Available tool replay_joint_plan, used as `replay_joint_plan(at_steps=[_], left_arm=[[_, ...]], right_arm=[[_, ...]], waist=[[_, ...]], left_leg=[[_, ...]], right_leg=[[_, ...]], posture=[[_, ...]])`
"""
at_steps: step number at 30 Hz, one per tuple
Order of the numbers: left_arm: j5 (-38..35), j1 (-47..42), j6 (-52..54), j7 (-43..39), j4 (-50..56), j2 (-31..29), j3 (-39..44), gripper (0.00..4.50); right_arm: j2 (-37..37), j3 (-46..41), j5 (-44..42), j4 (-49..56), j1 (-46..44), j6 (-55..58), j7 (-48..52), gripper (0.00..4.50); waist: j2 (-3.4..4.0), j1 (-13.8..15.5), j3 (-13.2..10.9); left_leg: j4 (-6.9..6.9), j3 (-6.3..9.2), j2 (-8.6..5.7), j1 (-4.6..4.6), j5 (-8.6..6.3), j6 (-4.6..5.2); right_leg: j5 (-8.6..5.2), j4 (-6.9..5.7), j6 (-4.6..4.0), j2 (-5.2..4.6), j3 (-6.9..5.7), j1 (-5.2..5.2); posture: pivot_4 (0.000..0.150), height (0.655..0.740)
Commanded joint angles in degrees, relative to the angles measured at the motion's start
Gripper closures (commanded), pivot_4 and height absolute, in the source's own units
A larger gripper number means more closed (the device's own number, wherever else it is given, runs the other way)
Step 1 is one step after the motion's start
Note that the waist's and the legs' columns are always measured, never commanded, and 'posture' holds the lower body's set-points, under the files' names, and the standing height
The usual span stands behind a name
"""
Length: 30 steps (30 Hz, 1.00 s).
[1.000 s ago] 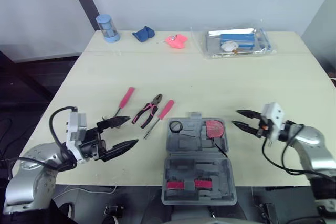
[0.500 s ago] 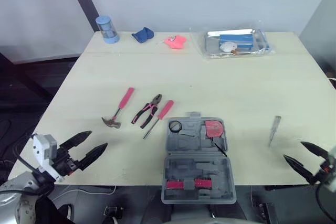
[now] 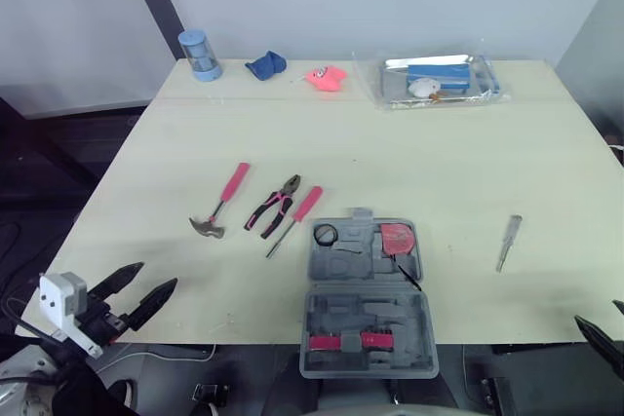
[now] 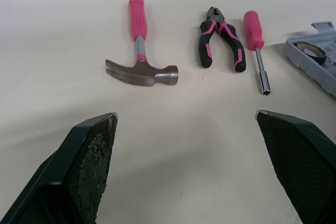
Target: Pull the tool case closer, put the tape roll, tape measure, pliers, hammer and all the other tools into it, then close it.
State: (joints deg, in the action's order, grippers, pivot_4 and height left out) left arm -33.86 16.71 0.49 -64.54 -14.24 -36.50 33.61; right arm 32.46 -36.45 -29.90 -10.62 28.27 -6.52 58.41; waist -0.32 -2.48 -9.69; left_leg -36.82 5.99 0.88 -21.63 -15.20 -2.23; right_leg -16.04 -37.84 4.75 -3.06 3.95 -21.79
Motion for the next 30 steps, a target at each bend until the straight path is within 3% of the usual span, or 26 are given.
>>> replay_joint_plan(at_steps=[1,10,16,23,30], left_arm=[[-1.22,-1.0,2.38,0.8,2.34,-0.72,0.03,0.0],[2.39,-8.22,9.46,7.66,10.09,-1.79,-6.65,0.0],[8.18,-18.93,14.91,15.28,9.37,-2.45,-13.72,0.0],[14.89,-30.7,21.28,21.54,7.78,-2.03,-22.22,0.0],[20.03,-40.61,24.01,25.79,1.14,2.33,-29.12,0.0]], right_arm=[[0.23,0.19,-1.59,6.94,-0.5,1.88,-1.9,0.02],[3.24,5.04,-6.42,24.24,-3.39,11.06,-1.17,0.02],[6.74,11.46,-8.86,32.7,-10.25,15.22,1.19,0.02],[9.45,16.47,-8.2,31.8,-18.58,14.84,5.35,0.02],[10.89,20.46,-7.38,30.65,-24.61,14.46,8.6,0.02]], waist=[[0.0,0.02,0.0],[0.0,0.28,0.0],[-0.03,0.2,-0.01],[-0.04,0.27,-0.02],[-0.05,0.27,-0.03]], left_leg=[[0.0,0.0,0.0,0.0,0.0,0.0],[-0.02,0.06,-0.02,-0.01,0.0,0.0],[-0.03,0.12,-0.02,-0.01,0.0,0.0],[-0.21,0.27,-0.05,-0.13,0.01,-0.01],[-0.33,0.32,-0.09,-0.14,0.01,-0.01]], right_leg=[[0.0,0.0,0.0,0.0,0.0,0.01],[0.01,0.0,0.02,-0.01,-0.03,0.04],[0.02,-0.03,0.02,0.0,-0.08,0.05],[0.03,-0.05,0.03,0.0,-0.2,0.05],[0.04,-0.12,0.04,0.0,-0.25,0.07]], posture=[[0.15,0.74],[0.15,0.74],[0.15,0.74],[0.15,0.74],[0.15,0.74]])
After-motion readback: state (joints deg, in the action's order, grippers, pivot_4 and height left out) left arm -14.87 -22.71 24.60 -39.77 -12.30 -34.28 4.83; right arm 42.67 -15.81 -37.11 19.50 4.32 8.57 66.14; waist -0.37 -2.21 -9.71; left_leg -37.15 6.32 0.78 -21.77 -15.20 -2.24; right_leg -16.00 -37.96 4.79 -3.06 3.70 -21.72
